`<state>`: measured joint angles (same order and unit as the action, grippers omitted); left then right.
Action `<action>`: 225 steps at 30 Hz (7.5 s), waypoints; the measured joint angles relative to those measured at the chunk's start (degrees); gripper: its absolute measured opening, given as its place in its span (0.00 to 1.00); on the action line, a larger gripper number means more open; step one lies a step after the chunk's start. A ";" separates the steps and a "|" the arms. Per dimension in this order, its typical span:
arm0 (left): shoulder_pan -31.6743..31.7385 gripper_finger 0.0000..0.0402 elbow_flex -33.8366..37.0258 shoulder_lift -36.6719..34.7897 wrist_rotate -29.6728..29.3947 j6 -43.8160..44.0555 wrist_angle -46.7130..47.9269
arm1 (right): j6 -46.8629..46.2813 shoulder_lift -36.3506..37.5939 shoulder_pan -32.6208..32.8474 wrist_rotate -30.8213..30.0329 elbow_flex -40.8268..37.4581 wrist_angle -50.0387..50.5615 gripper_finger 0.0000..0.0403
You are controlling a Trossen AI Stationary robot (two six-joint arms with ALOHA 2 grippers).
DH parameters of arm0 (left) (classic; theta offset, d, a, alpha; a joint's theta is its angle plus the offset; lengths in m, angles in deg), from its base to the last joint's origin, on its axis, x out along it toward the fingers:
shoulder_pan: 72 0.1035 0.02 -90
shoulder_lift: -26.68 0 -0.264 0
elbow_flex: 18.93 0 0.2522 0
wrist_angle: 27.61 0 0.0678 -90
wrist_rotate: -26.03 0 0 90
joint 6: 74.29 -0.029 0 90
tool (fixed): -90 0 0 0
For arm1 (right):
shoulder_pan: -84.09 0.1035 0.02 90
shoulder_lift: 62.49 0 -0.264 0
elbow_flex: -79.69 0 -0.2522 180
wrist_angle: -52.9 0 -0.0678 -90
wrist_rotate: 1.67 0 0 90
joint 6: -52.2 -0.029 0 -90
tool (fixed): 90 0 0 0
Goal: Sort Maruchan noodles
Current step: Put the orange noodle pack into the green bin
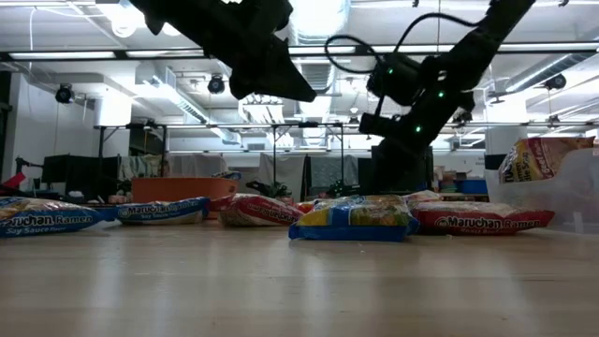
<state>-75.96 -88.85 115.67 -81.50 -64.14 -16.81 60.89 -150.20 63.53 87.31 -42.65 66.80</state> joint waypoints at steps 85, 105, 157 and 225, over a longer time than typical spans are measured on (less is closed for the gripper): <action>16.27 0.28 -4.98 32.48 2.26 27.59 -26.53 | -3.84 2.79 -0.70 0.15 -0.05 2.04 0.15; 13.38 0.00 -4.79 25.68 1.15 13.07 -26.44 | -7.16 34.07 -0.46 -0.02 -10.71 3.86 0.15; 8.51 0.00 -5.11 27.67 -9.18 3.12 -9.97 | -13.18 24.14 -0.48 -0.07 -9.16 3.81 0.15; 11.75 0.00 3.32 24.44 -2.00 -5.08 -15.35 | -25.99 -10.20 -11.26 23.24 14.32 15.32 0.77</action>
<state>-64.21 -85.53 140.10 -83.50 -69.21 -32.17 34.90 -160.40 52.28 110.55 -28.33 82.11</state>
